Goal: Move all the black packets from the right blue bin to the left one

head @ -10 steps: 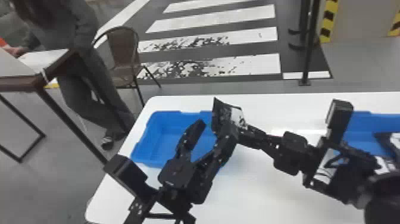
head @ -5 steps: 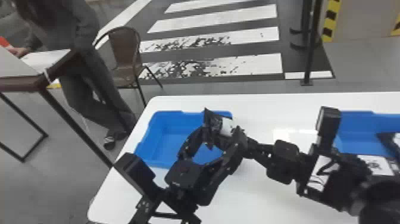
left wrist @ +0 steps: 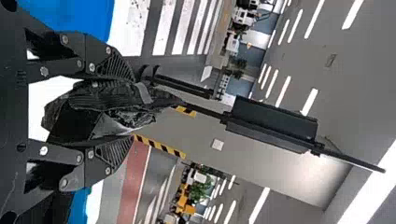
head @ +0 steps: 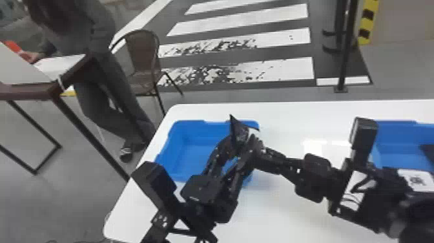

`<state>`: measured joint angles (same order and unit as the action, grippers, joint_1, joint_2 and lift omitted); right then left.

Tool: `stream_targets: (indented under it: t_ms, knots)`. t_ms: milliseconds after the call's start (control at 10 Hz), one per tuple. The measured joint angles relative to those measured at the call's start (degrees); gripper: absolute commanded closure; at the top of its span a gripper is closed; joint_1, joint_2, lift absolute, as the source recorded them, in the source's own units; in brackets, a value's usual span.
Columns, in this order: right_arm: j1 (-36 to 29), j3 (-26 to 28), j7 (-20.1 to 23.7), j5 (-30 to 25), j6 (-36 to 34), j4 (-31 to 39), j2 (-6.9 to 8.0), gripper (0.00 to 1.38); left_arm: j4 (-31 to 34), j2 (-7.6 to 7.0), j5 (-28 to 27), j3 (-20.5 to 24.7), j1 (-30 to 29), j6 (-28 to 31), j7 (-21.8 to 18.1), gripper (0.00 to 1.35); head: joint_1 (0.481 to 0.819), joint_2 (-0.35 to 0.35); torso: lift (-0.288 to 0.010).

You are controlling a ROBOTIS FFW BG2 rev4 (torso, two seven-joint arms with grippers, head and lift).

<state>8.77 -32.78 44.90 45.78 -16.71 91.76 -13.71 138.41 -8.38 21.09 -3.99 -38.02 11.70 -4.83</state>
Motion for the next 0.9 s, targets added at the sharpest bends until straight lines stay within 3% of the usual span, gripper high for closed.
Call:
stream_targets:
  t_ms: [200, 500, 700, 800, 900]
  knots:
    - [-0.1, 0.0, 0.0, 0.2, 0.0, -0.1, 0.00, 1.16, 0.8, -0.19, -2.0, -0.1, 0.0, 0.0, 0.1, 1.22, 0.695, 0.350, -0.140]
    - [-0.5, -0.1, 0.0, 1.5, -1.5, 0.0, 0.01, 0.93, 1.0, -0.23, -3.2, -0.1, -0.5, -2.2, 0.6, 1.22, 0.695, 0.350, -0.140]
    - [-0.9, 0.0, -0.5, 3.4, -3.3, 0.0, 0.01, 0.15, 1.1, -0.23, -4.0, -0.1, -0.7, -4.0, 0.9, 1.22, 0.695, 0.350, -0.140]
    - [-1.4, 0.5, -1.5, 3.1, -3.7, 0.6, -0.02, 0.00, 1.2, -0.15, -4.1, 0.1, -1.0, -4.9, 0.9, 1.22, 0.695, 0.350, -0.140]
    - [-2.8, 2.6, -3.1, 1.2, -3.5, 2.0, -0.07, 0.13, 1.2, 0.06, -4.3, 0.6, -1.1, -5.7, 1.2, 1.22, 0.695, 0.350, -0.140]
